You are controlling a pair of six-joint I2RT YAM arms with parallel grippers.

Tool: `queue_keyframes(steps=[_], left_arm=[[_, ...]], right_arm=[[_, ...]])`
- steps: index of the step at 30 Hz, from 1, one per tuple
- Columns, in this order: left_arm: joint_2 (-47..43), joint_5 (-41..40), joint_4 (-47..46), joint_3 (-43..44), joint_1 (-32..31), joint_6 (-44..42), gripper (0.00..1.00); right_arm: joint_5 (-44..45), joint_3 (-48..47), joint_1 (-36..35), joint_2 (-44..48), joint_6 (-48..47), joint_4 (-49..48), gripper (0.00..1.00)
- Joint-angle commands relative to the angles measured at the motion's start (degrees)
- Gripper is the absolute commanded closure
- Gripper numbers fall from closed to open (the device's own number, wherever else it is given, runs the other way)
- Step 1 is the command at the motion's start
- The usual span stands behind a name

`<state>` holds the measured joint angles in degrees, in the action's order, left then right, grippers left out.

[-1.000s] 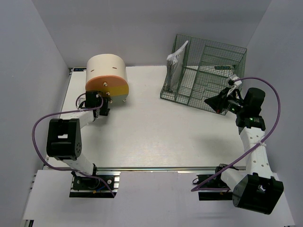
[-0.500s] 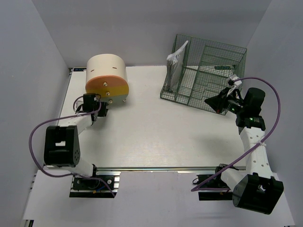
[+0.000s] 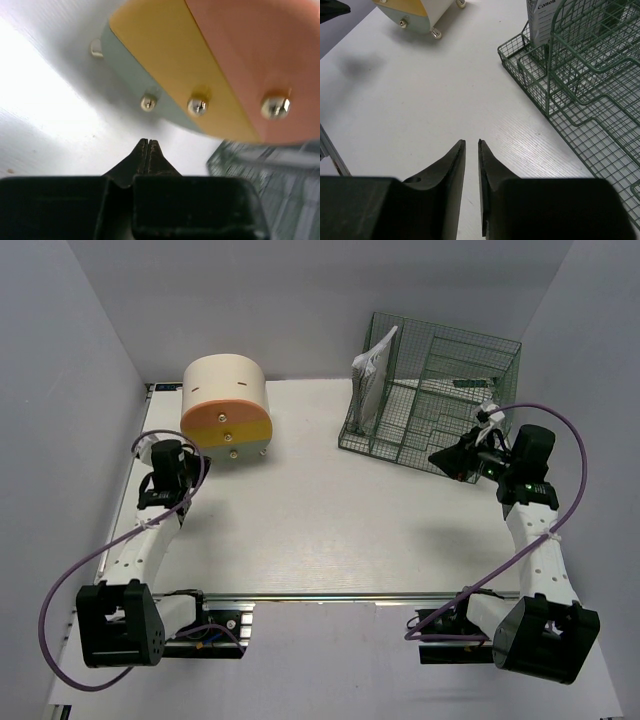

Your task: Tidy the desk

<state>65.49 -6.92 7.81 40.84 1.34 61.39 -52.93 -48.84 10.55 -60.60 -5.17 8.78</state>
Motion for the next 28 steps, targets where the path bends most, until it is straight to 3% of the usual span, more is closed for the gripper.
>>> queue_keyframes(steps=[1, 3, 4, 5, 7, 8, 10, 11, 12, 13, 17, 21, 28], left_arm=[[-2.21, 8.90, -0.78, -1.55, 0.15, -17.32, 1.00], [-3.78, 16.64, -2.62, -2.17, -0.90, -26.20, 1.00], [-4.40, 20.68, -3.15, -2.17, -0.90, -28.93, 0.91], [-5.19, 30.11, -4.11, -2.17, -0.90, -33.56, 0.83], [-7.65, 37.21, -6.75, -2.25, -1.43, -35.98, 0.62], [-8.71, 40.20, -7.37, -2.95, -1.43, -37.38, 0.41], [-13.01, 44.96, -10.97, -4.09, -1.43, -38.44, 0.25], [-14.59, 45.76, -13.24, -6.19, -1.43, -39.32, 0.15], [-16.26, 46.46, -14.05, -7.25, -1.43, -39.93, 0.10], [-19.15, 46.73, -14.49, -8.22, -1.43, -40.81, 0.07], [-22.60, 48.40, -15.64, -11.83, -1.43, -43.45, 0.04], [-22.51, 50.25, -15.55, -11.40, -1.43, -43.02, 0.02], [-26.20, 49.28, -12.92, -12.01, -1.43, -44.33, 0.02]], right_arm=[[-2.53, -0.91, 0.26, -0.22, -2.83, 1.24, 0.77], [-3.50, -1.60, 0.09, -0.14, -4.75, 2.29, 0.72], [-2.63, -1.96, 0.09, -0.05, -4.94, 3.43, 0.71], [-2.19, -2.31, 0.00, 0.21, -5.20, 3.79, 0.68], [0.35, -3.10, -0.26, 0.74, -6.08, 5.19, 0.60], [0.72, -3.19, -0.26, 0.92, -6.60, 5.81, 0.56], [2.81, -3.72, -0.35, 1.18, -8.88, 9.65, 0.41], [3.26, -3.98, -0.44, 1.36, -10.11, 11.68, 0.25], [4.05, -3.98, -0.61, 1.53, -11.86, 12.92, 0.20], [5.10, -3.46, -0.88, 2.23, -13.45, 14.15, 0.11], [10.38, -0.65, -1.23, 5.48, -15.05, 19.78, 0.11], [13.28, 3.30, -0.97, 12.50, -11.28, 17.86, 0.11], [9.25, 9.37, -0.97, 19.81, -5.73, 11.72, 0.11]])
